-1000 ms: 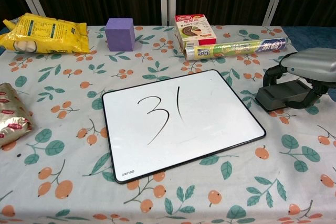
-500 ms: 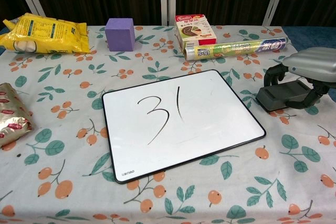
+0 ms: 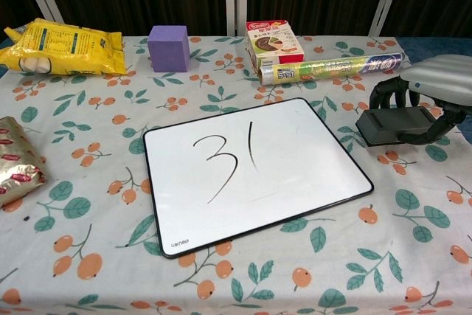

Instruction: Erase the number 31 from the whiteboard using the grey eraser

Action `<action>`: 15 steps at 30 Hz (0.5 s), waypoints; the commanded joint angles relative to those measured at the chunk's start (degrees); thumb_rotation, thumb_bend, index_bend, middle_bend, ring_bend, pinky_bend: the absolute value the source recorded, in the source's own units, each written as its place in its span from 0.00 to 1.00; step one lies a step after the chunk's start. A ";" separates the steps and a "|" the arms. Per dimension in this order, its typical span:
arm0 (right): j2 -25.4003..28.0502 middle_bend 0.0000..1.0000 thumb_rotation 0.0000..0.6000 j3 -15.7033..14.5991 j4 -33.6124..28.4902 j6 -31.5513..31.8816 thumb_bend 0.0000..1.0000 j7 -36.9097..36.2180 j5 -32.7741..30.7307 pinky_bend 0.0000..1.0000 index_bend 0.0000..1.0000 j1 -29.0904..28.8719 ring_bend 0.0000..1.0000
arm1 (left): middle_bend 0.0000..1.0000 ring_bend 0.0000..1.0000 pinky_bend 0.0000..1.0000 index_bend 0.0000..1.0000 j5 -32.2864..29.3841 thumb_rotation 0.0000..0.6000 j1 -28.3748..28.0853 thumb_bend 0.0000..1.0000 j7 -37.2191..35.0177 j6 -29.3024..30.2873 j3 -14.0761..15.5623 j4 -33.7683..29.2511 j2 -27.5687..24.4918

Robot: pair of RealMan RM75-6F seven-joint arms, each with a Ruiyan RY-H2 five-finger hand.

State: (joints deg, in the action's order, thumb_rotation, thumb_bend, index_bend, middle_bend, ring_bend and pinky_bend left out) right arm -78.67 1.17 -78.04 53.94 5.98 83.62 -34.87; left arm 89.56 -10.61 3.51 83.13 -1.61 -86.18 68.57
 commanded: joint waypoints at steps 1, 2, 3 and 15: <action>0.70 0.51 1.00 0.07 -0.59 1.11 0.26 -0.71 0.97 0.53 0.59 0.19 0.47 | 0.09 0.09 0.17 0.10 0.00 1.00 0.01 0.05 -0.01 0.05 -0.02 -0.04 -0.02; 0.99 0.52 1.00 0.13 -1.05 1.48 0.26 -0.74 1.30 0.53 0.59 0.19 0.48 | 0.09 0.09 0.17 0.10 0.01 1.00 0.02 0.05 -0.03 0.10 -0.03 -0.04 -0.02; 1.45 0.52 1.00 0.24 -1.90 2.03 0.26 -0.68 1.83 0.53 0.59 0.13 0.48 | 0.09 0.09 0.17 0.10 0.02 1.00 0.04 0.05 -0.08 0.16 -0.04 -0.03 -0.03; -0.64 0.55 1.00 0.68 -11.15 3.23 0.26 9.01 8.97 0.56 0.62 -3.40 0.50 | 0.09 0.09 0.17 0.10 0.03 1.00 0.49 0.05 -1.40 1.08 -0.12 0.77 -0.13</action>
State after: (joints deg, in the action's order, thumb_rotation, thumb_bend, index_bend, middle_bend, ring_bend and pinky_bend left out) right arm -77.24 1.93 -88.79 57.99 12.04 91.32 -37.06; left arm 89.56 -10.18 2.20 84.13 -1.75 -85.47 68.49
